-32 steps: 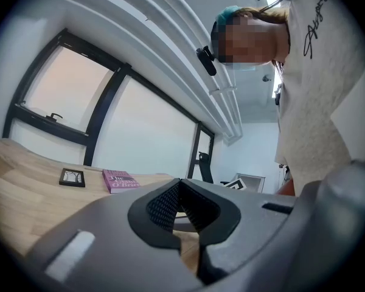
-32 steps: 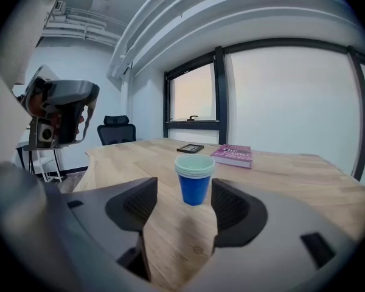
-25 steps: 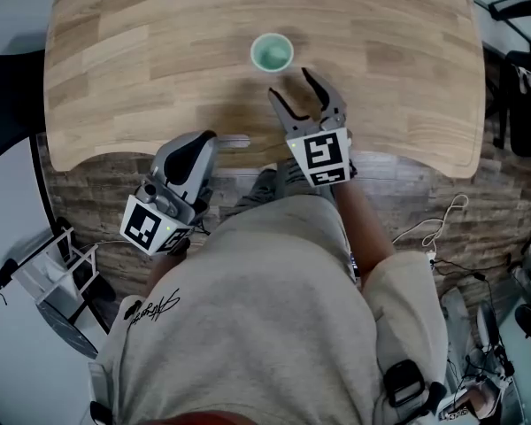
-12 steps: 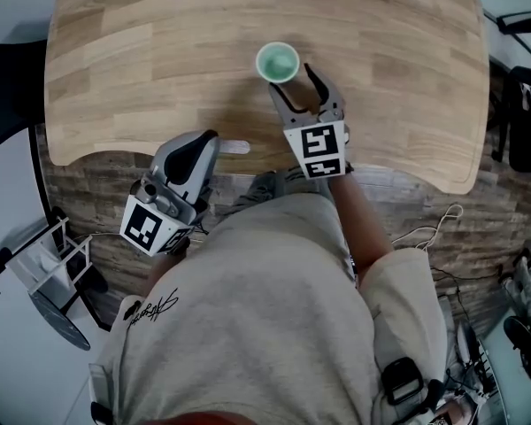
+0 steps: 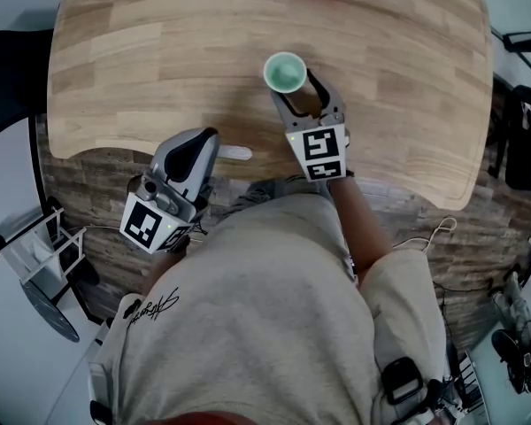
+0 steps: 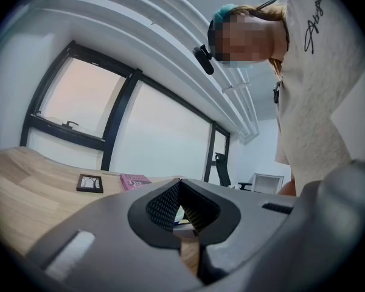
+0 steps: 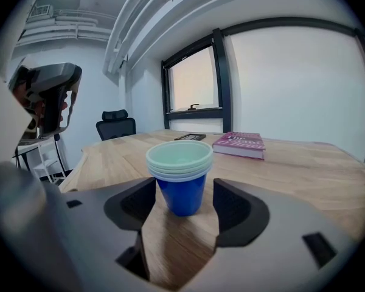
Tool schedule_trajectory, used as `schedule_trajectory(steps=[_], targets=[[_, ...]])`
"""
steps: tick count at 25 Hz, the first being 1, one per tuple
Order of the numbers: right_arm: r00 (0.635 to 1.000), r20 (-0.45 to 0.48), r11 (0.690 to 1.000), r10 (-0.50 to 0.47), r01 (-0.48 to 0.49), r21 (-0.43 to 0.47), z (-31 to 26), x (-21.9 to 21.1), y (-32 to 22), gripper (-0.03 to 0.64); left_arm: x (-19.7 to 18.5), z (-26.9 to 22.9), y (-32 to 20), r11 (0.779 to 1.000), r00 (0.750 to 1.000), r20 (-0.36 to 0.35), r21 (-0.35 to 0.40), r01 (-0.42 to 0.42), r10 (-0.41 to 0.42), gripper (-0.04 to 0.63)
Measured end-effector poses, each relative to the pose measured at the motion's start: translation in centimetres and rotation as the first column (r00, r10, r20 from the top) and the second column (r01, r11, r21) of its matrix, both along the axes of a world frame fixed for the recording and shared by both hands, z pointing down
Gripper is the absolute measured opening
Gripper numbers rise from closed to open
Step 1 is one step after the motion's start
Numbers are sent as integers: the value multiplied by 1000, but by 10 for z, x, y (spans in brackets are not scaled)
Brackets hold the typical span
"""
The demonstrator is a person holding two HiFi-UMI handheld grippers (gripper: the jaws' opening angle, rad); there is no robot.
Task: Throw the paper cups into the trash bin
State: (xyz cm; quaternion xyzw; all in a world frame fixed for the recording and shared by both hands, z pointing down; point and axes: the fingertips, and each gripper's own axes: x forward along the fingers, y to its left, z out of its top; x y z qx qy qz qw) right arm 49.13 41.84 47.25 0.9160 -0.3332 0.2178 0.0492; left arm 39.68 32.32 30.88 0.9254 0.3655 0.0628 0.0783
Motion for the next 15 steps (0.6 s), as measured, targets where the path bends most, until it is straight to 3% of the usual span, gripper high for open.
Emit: schedule_trajectory(steps=[9,15], targets=[[998,26,998,-56,56,17,6,5,-10,270,10,-2,-5,999,999,-4,15,35,-35,3],[993,35,993,-115,116,-18,9,3,-16,268,16,-7,-7,998,998,-9,8,59,-59,3]])
